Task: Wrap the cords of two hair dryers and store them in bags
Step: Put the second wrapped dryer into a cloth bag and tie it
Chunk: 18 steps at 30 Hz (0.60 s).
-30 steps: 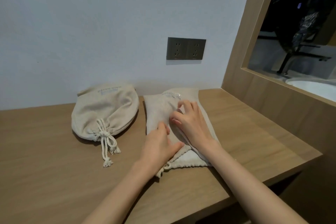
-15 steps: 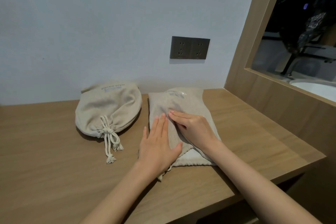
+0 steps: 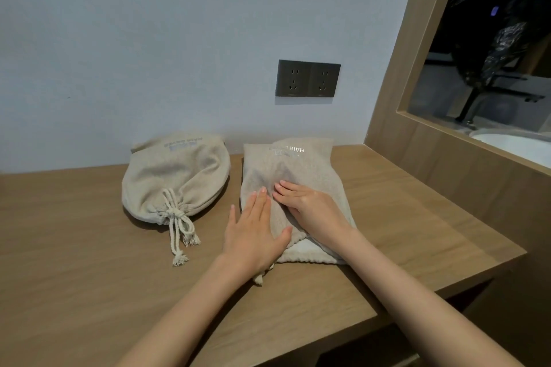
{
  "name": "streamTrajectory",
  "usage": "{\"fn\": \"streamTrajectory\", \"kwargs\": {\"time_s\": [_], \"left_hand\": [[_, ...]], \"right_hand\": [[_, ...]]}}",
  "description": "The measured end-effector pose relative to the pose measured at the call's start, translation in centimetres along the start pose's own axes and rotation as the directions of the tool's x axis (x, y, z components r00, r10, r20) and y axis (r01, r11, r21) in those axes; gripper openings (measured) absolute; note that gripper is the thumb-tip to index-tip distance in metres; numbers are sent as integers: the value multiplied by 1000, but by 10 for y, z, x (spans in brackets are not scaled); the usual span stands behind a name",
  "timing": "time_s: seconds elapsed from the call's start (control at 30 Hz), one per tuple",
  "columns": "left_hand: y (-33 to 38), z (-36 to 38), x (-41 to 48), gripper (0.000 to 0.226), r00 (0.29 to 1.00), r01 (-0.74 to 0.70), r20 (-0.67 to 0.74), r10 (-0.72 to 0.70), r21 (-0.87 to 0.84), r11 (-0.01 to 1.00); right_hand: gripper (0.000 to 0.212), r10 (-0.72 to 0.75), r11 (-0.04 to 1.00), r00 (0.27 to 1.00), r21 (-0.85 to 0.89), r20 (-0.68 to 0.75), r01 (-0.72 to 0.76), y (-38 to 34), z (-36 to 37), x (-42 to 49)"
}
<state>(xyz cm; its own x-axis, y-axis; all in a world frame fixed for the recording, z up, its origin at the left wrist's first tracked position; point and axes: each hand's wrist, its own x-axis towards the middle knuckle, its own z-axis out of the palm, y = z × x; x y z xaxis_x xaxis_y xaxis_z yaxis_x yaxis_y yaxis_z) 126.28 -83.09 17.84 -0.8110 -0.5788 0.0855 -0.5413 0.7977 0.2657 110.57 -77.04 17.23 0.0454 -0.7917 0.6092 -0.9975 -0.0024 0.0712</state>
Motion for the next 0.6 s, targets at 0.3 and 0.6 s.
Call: {"fn": "streamTrajectory", "kwargs": {"time_s": [0.3, 0.6], "left_hand": [[-27, -12, -2, 57, 977, -204, 21, 213, -204, 957], [-31, -38, -40, 56, 946, -291, -242, 216, -342, 894]], "right_hand": [[27, 167, 959, 962, 191, 215, -209, -3, -40, -3], [29, 185, 936, 931, 232, 315, -264, -31, -88, -15]]}}
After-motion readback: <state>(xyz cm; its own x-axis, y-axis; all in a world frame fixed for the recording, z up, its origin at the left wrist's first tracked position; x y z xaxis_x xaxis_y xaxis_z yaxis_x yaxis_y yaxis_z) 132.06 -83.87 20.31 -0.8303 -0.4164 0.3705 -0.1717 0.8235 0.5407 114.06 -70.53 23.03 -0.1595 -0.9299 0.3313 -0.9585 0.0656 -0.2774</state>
